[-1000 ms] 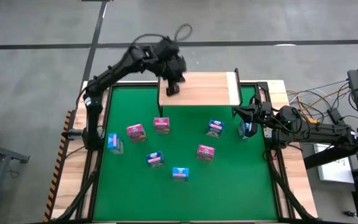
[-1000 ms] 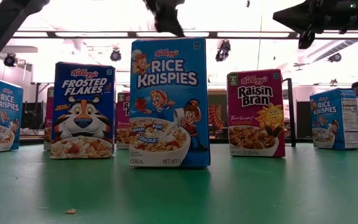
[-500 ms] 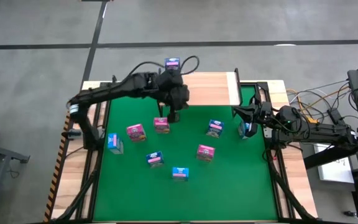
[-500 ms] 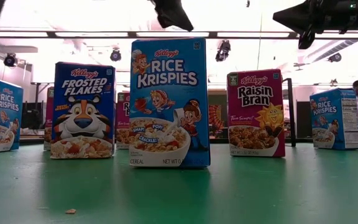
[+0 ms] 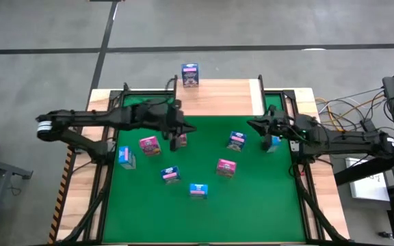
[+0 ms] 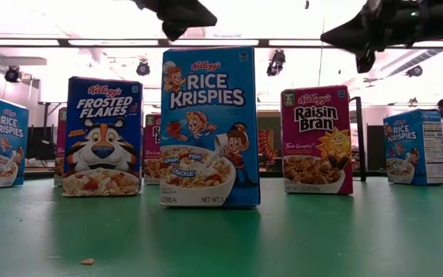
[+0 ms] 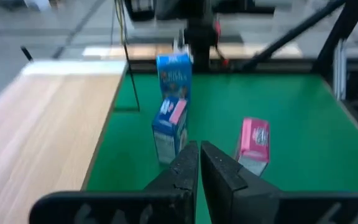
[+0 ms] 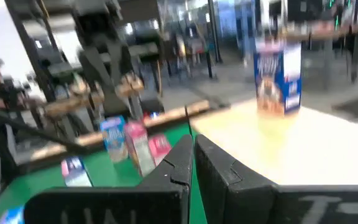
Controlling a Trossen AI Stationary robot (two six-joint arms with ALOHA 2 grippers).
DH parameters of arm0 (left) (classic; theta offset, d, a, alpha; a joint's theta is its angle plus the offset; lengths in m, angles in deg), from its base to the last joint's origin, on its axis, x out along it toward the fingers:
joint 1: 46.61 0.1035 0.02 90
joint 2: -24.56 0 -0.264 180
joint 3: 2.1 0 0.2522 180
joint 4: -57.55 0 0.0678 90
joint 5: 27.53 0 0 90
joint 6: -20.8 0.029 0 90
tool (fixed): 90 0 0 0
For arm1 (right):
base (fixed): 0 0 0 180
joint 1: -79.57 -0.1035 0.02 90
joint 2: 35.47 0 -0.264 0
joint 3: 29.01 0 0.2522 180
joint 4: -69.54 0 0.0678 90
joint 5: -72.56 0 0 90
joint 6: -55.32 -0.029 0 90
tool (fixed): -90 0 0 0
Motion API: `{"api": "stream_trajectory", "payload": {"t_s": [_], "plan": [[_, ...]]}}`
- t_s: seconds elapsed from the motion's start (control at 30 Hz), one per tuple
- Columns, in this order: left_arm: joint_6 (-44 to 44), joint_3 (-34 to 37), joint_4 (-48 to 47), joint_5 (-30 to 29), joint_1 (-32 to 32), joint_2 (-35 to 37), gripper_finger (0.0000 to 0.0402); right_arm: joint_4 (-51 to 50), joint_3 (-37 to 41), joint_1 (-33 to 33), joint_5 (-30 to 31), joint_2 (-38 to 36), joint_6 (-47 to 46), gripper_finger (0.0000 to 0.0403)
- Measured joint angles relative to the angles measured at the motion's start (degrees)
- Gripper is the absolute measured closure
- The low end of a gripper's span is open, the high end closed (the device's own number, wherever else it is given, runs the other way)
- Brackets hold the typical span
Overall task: Stack cereal on shelf
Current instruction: Put the right blue cereal box on the shelf aligned with the other blue cereal box
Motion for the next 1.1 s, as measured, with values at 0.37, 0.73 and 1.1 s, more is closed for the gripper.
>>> {"api": "stream_trajectory", "payload": {"t_s": [0.37,0.73,1.1], "plan": [[-2.59,19.44,18.98,-0.04,-0.09,14.39,0.0401,-39.77,-21.06,-0.06,-0.02,11.41,-1.15,0.0394],[-2.60,24.97,24.42,-0.06,-0.09,20.07,0.0401,-57.60,-33.86,-0.12,0.33,20.69,4.21,0.0392],[-2.40,25.22,24.19,-0.06,-0.09,19.76,0.0401,-60.50,-35.16,-1.13,-2.15,26.43,7.27,0.0259]]}}
